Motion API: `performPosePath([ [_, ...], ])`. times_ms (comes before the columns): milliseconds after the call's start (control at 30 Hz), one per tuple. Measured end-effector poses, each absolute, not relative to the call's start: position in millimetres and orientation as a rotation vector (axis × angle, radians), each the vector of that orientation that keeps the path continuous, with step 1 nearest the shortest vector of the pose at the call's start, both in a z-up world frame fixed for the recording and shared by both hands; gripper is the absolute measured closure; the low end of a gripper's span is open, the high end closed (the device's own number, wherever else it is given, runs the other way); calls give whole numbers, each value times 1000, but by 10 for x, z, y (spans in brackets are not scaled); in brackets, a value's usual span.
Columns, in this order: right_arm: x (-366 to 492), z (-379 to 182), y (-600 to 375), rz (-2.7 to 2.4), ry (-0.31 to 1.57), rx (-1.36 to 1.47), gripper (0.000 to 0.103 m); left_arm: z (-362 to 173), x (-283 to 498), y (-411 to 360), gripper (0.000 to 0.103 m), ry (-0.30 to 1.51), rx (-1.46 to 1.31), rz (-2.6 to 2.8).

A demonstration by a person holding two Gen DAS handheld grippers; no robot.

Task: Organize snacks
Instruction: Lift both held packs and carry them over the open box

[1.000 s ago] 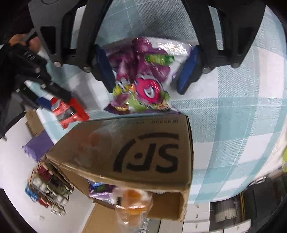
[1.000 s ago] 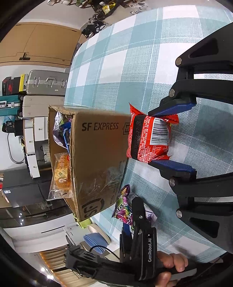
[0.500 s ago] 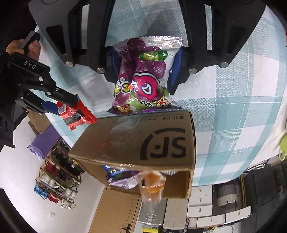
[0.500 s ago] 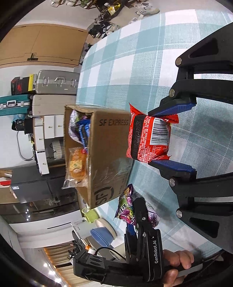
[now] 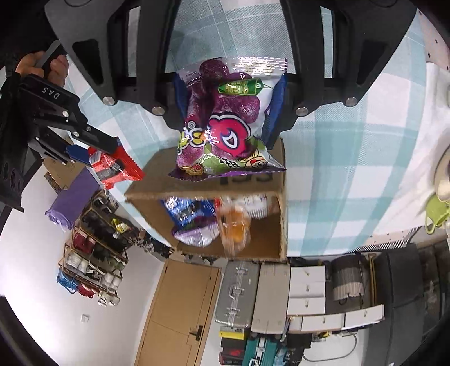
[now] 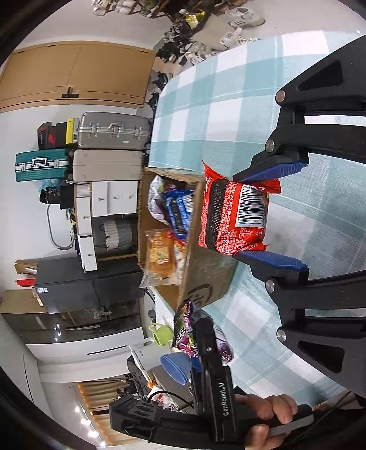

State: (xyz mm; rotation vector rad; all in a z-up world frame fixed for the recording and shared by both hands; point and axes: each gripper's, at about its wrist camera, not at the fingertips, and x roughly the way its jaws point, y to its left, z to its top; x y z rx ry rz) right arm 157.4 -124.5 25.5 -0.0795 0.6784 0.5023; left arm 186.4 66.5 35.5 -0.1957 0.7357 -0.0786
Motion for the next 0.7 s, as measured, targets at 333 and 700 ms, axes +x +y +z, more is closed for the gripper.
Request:
performPosePath([
  [333, 1747, 412, -1147, 508, 651, -89, 57, 671, 2086, 995, 59, 686, -220, -23],
  [700, 2003, 489, -1047, 511, 650, -91, 57, 832, 2430, 1179, 59, 667, -235, 34],
])
